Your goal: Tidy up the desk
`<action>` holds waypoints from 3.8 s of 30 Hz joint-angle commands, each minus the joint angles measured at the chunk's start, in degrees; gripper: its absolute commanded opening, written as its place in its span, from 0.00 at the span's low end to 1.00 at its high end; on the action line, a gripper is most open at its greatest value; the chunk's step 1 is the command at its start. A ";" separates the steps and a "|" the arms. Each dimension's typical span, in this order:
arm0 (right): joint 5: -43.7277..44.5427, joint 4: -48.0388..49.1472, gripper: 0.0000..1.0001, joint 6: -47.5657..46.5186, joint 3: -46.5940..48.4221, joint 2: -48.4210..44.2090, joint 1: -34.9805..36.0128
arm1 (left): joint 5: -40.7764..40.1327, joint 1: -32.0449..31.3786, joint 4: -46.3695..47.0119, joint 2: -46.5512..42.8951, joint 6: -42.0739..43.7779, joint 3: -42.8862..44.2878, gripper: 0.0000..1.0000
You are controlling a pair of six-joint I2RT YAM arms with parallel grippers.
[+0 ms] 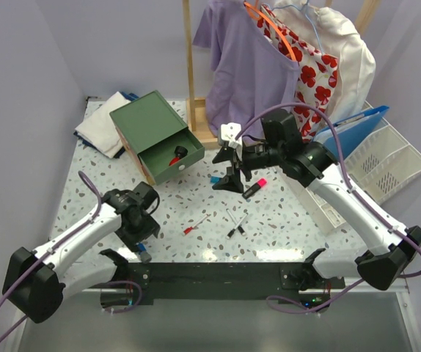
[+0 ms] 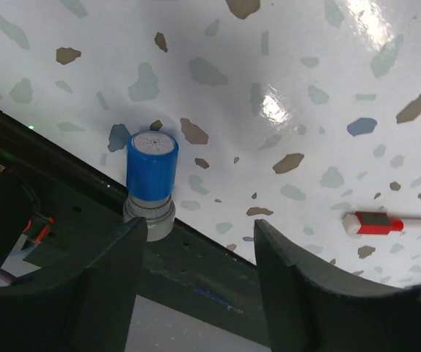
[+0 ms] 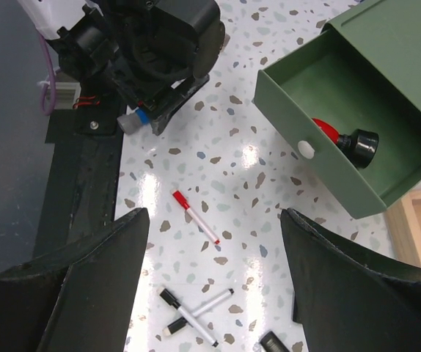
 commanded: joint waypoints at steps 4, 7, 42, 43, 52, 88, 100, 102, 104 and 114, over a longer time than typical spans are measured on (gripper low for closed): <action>-2.64 1.99 0.77 0.60 -0.52 -1.51 -0.62 | -4.04 -0.40 3.52 2.04 -3.98 -4.40 0.59; -2.73 1.99 0.77 0.60 -0.61 -1.33 -0.53 | -5.00 -0.40 3.35 2.83 -4.15 -4.14 0.64; -3.70 -2.40 0.77 -2.38 1.41 0.25 -3.78 | -1.22 -0.40 9.16 -14.12 3.93 0.16 0.00; -3.70 -2.49 0.77 -2.82 1.50 0.51 -4.04 | -2.53 -0.40 7.32 -15.18 4.20 2.34 0.00; -5.63 -5.82 0.77 -6.60 2.20 3.15 -6.85 | -15.82 -0.40 19.63 -21.24 34.48 17.65 0.00; -10.29 -3.37 0.78 -10.20 -2.19 4.47 -8.97 | -3.07 -0.40 19.96 25.07 94.90 51.22 0.51; -8.37 -13.72 0.78 -28.80 -1.05 7.45 -3.36 | -2.19 -0.05 31.01 14.97 88.93 49.16 0.85; -1.70 -16.27 0.77 -36.02 0.26 8.42 1.65 | -3.50 0.48 33.57 9.71 84.73 45.54 0.88; 2.78 -18.21 0.73 -42.42 2.19 11.05 5.68 | -3.69 2.84 36.56 4.10 81.30 39.83 0.88; 8.95 -18.07 0.03 -41.85 16.09 25.38 10.28 | -2.38 17.00 44.48 -9.75 61.16 21.61 1.00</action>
